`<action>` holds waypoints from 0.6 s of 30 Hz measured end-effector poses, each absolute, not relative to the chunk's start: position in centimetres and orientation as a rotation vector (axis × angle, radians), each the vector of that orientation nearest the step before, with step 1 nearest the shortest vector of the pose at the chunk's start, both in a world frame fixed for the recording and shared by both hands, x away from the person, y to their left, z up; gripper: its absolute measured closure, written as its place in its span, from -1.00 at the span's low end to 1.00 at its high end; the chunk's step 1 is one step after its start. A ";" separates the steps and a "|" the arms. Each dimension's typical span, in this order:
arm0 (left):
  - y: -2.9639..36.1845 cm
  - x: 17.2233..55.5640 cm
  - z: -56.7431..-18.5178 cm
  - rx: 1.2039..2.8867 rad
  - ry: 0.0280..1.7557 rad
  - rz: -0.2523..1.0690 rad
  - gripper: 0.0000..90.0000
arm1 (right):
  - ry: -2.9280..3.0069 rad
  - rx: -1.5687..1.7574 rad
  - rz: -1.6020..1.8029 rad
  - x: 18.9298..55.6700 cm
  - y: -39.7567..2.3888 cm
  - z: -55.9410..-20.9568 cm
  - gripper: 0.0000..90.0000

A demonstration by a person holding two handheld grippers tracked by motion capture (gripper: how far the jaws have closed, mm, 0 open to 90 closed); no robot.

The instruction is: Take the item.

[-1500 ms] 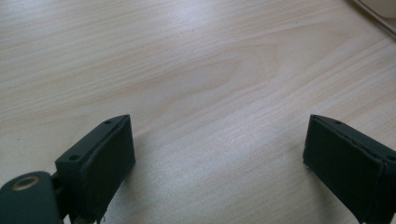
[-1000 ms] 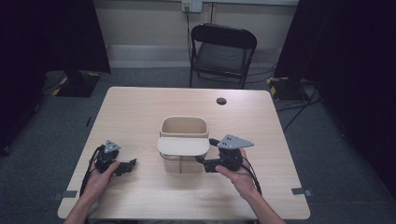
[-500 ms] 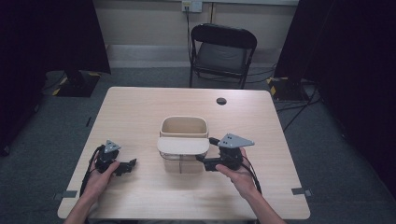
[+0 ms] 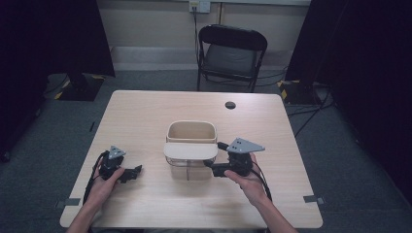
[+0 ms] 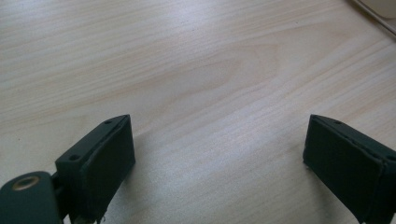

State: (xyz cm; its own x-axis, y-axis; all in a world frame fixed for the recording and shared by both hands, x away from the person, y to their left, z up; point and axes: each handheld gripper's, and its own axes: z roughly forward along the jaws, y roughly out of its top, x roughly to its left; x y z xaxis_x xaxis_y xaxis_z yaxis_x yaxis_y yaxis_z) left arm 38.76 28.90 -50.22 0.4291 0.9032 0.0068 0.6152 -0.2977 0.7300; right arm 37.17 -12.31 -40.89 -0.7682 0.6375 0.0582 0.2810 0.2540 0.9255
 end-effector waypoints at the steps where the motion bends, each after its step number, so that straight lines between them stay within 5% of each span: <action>1: 28.9 38.8 -50.2 2.026 1.276 0.562 -0.82 | 2.201 0.843 1.520 37.2 -12.3 -40.9 -0.52; 18: 28.9 38.7 -50.2 2.028 1.276 0.563 -0.81 | 2.190 0.841 1.521 37.4 -12.2 -40.6 -0.52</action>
State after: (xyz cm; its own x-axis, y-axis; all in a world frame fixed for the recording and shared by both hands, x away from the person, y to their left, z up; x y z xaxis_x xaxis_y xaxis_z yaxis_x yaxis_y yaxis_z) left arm 38.75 28.91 -50.21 0.4291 0.9032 0.0086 0.6155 -0.2994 0.7290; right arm 37.37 -12.16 -40.56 -0.7653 0.6416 0.0522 0.2728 0.2498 0.9291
